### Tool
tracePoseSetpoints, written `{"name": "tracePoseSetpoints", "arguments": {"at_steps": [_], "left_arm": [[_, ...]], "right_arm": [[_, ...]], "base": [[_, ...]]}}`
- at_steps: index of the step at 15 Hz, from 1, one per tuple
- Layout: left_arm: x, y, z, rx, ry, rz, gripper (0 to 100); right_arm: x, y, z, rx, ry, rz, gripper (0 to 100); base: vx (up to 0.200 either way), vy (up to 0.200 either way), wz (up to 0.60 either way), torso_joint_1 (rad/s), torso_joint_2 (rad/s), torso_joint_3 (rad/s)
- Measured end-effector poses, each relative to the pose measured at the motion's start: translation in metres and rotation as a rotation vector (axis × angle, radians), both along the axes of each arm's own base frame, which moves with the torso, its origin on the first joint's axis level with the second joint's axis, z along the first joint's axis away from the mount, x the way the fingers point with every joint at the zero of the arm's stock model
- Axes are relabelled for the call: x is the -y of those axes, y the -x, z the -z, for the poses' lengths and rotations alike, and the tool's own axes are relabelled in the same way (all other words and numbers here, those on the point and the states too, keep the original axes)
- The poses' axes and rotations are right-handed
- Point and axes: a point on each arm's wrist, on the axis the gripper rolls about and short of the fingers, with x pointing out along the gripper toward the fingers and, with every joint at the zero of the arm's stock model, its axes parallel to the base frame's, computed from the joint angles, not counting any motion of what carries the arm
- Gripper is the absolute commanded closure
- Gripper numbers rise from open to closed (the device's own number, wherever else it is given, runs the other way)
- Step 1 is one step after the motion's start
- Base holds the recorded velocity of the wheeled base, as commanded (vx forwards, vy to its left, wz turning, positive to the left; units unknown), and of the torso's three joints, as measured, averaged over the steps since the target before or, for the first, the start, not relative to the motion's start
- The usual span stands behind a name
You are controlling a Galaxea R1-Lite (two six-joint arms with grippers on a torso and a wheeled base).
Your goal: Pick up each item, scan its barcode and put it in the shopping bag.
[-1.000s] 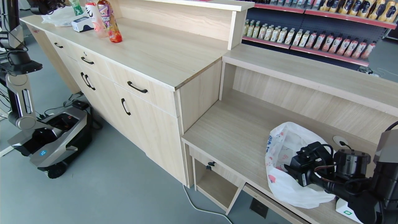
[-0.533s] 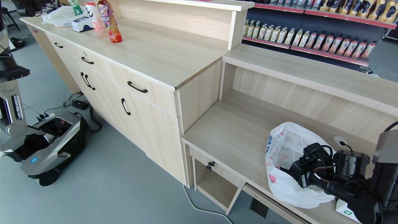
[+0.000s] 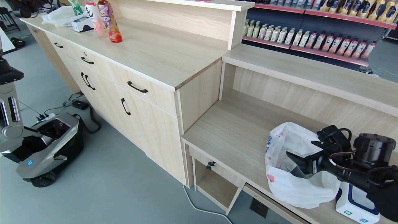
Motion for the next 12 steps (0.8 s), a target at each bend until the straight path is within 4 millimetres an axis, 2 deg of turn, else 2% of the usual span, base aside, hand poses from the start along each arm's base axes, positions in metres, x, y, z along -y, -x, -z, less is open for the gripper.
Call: {"name": "tracePoseSetpoints", "arguments": {"at_steps": [2, 7, 10, 12], "left_arm": [[0.000, 0.000, 0.000, 0.000, 0.001, 0.000, 0], [0.000, 0.000, 0.000, 0.000, 0.000, 0.000, 0], [0.000, 0.000, 0.000, 0.000, 0.000, 0.000, 0], [0.000, 0.000, 0.000, 0.000, 0.000, 0.000, 0]], "right_arm": [[0.004, 0.016, -0.025, 0.050, 0.044, 0.004, 0], [0.018, 0.055, -0.088, 0.322, 0.223, 0.017, 0], [0.019, 0.070, -0.130, 0.391, 0.243, 0.050, 0], [0.019, 0.089, -0.158, 0.373, 0.250, 0.138, 0]], "base": [[0.000, 0.000, 0.00, 0.000, 0.00, 0.000], [0.000, 0.000, -0.60, 0.001, 0.00, 0.004], [0.000, 0.000, -0.60, 0.007, 0.01, 0.004], [0.000, 0.000, -0.60, -0.002, 0.00, 0.002]]}}
